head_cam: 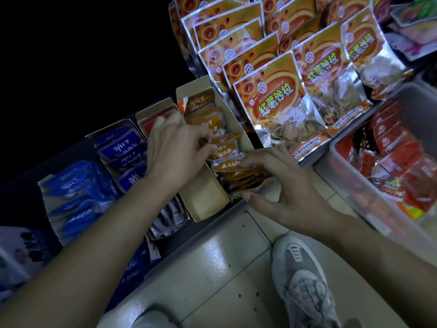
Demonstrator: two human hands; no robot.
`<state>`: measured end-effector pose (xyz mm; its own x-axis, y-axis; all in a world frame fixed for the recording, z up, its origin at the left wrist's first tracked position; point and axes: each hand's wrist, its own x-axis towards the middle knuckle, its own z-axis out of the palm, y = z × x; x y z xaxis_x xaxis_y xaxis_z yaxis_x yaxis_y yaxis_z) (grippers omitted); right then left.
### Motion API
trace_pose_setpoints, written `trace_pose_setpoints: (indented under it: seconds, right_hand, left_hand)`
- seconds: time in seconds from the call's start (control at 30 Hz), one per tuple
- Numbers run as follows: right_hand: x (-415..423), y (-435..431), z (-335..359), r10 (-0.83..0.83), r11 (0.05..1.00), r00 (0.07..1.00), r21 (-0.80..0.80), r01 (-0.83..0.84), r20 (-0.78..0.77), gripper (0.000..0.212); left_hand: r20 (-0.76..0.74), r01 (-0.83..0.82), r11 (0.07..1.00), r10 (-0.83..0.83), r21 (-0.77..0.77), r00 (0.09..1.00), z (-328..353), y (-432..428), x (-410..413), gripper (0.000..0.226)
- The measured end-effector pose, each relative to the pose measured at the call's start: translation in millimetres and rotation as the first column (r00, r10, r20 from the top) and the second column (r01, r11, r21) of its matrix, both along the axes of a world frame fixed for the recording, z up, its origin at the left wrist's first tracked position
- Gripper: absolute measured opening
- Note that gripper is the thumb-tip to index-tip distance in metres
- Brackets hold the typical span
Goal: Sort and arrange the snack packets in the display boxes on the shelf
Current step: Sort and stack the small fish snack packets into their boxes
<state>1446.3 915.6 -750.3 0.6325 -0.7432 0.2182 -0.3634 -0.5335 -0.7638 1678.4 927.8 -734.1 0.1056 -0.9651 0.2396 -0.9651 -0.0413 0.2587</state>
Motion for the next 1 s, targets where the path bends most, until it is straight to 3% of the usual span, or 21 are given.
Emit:
trace_pose_setpoints:
  seconds: [0.23,0.4,0.7,0.9,1.0]
  right_hand:
    - [-1.1,1.6,-4.6,-0.009,0.999,1.000,0.036,0.008,0.028,0.045]
    - [1.9,-1.4,-4.6,-0.020,1.000,1.000,0.014,0.020,0.007,0.054]
    - [8.5,-10.4,3.5,-0.050,0.998,0.999,0.033,0.050,0.007,0.105]
    - [9.6,-21.6,2.2,0.055,0.992,0.985,-0.099,-0.072,-0.162,0.086]
    - [4.6,-21.8,3.0,0.050,0.987,0.978,-0.140,-0.079,-0.203,0.070]
  left_hand:
    - [0.002,0.025,0.922,-0.027,-0.387,1.000,18.8,8.5,7.5,0.018]
    - [-0.060,0.124,0.968,-0.140,-0.220,0.988,9.5,13.6,6.6,0.026]
    - [-0.467,0.134,0.991,-0.124,-0.011,0.876,4.8,19.4,9.7,0.038]
    - [-0.588,0.254,0.965,-0.169,0.064,0.791,5.1,31.5,11.2,0.034]
    - [-0.576,0.217,0.972,-0.128,0.089,0.807,4.6,32.4,11.0,0.036]
